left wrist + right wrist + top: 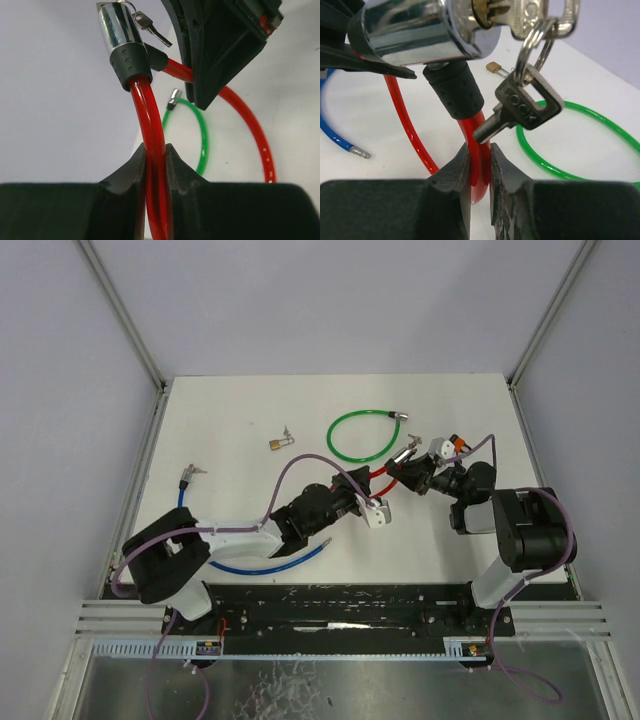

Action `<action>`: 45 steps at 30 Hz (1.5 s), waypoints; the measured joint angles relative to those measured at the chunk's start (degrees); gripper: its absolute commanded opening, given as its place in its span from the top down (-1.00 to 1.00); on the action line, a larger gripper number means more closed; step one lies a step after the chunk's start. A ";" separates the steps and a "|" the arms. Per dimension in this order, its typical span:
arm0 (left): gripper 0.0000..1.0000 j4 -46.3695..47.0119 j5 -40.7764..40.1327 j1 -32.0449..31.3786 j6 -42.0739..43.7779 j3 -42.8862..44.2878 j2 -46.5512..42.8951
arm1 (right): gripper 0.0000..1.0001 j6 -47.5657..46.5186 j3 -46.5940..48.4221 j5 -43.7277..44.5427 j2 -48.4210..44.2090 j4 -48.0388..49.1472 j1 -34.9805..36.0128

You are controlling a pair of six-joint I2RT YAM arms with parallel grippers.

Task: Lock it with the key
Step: Lock the lock.

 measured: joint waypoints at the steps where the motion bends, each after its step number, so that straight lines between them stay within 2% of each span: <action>1: 1.00 -1.88 1.64 0.66 -1.40 0.59 -0.81 | 1.00 -0.17 -0.02 0.02 -0.48 0.00 0.00; 9: 1.00 -20.96 17.51 7.98 -13.97 10.54 -3.04 | 1.00 -1.66 -1.38 2.29 -3.61 -0.07 -0.37; 15: 1.00 -26.93 22.95 11.41 -18.47 13.31 -2.14 | 1.00 -2.03 -1.95 3.58 -3.02 0.02 -0.37; 22: 1.00 -32.13 22.95 11.91 -17.53 16.11 2.58 | 1.00 -1.77 -0.17 5.49 6.03 -0.20 0.22; 34: 1.00 -33.97 19.17 13.09 -12.11 20.72 3.37 | 0.97 -1.77 7.89 7.54 7.65 -0.44 1.29; 38: 1.00 -34.12 19.41 14.93 -11.50 20.98 3.48 | 0.89 -1.90 10.82 7.98 11.10 -0.02 2.73; 45: 1.00 -33.68 21.31 15.74 -12.79 19.08 4.33 | 0.69 -3.76 9.11 7.41 12.61 -0.11 3.10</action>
